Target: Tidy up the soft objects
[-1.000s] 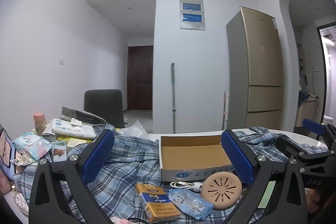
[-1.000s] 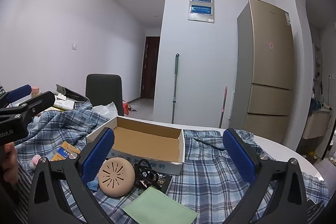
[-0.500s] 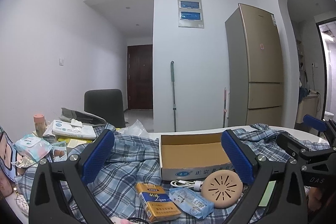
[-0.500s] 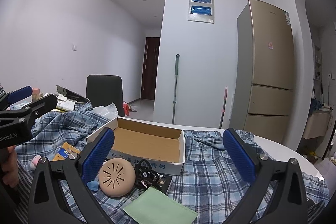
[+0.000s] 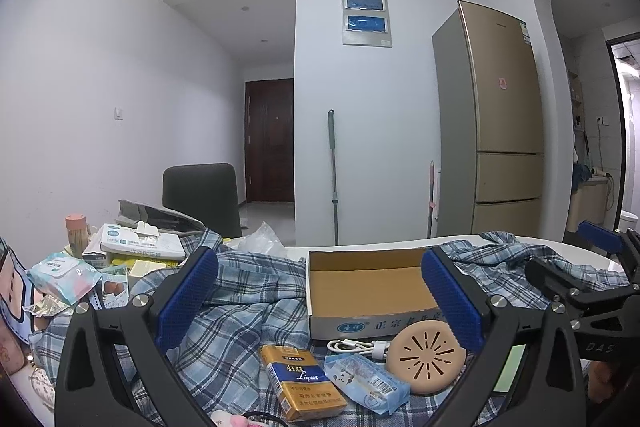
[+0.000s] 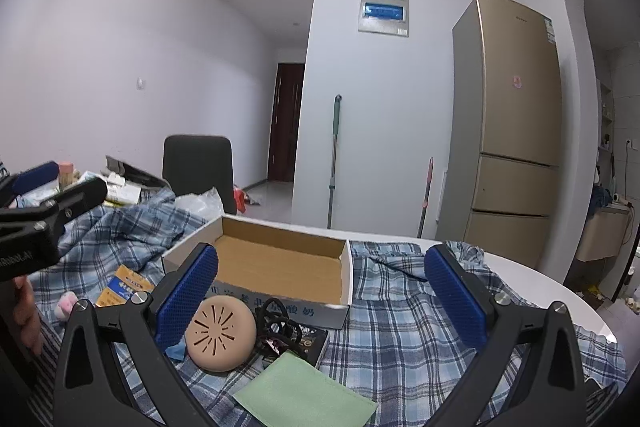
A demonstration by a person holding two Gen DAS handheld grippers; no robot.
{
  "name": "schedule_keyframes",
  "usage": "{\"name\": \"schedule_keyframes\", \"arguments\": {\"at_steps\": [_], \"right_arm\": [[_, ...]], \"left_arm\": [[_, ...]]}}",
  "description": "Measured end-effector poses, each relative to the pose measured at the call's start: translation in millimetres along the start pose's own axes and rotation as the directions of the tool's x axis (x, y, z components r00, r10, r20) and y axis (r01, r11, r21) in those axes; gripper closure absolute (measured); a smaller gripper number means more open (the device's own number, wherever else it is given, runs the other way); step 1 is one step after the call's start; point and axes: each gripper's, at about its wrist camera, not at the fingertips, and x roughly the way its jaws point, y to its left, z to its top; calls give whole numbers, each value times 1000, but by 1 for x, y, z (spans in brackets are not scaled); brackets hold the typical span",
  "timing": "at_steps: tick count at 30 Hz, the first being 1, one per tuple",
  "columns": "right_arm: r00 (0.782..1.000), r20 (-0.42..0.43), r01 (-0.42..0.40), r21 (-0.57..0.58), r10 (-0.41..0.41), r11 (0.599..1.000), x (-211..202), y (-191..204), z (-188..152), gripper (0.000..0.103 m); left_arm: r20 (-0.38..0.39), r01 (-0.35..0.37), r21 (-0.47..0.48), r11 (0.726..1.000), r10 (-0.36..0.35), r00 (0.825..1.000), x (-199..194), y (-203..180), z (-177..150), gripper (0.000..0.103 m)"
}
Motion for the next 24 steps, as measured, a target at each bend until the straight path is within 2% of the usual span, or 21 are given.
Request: {"name": "schedule_keyframes", "arguments": {"at_steps": [8, 13, 18, 21, 24], "right_arm": [[999, -42, -13, 15, 13, 1000, 7, -3, -2, 0], [995, -66, -79, 40, 81, 996, 11, -6, -3, 0], [992, -95, -72, 70, 78, 995, 18, -10, -4, 0], [993, -77, -82, 69, 87, 994, 14, -10, -4, 0], [991, -77, -102, 67, 107, 993, 14, -9, -3, 0]], "left_arm": [[-1, 6, 10, 1000, -6, 1000, -1, -2, 0, 0], [4, 6, 12, 1000, -6, 1000, -2, -2, -1, 0], [15, 11, -12, 1000, -10, 1000, -3, 1, 1, 0], [13, -12, -28, 1000, 13, 1000, -3, 6, 3, 0], [56, -52, -45, 998, 55, 997, -9, 16, 11, 0]]}}
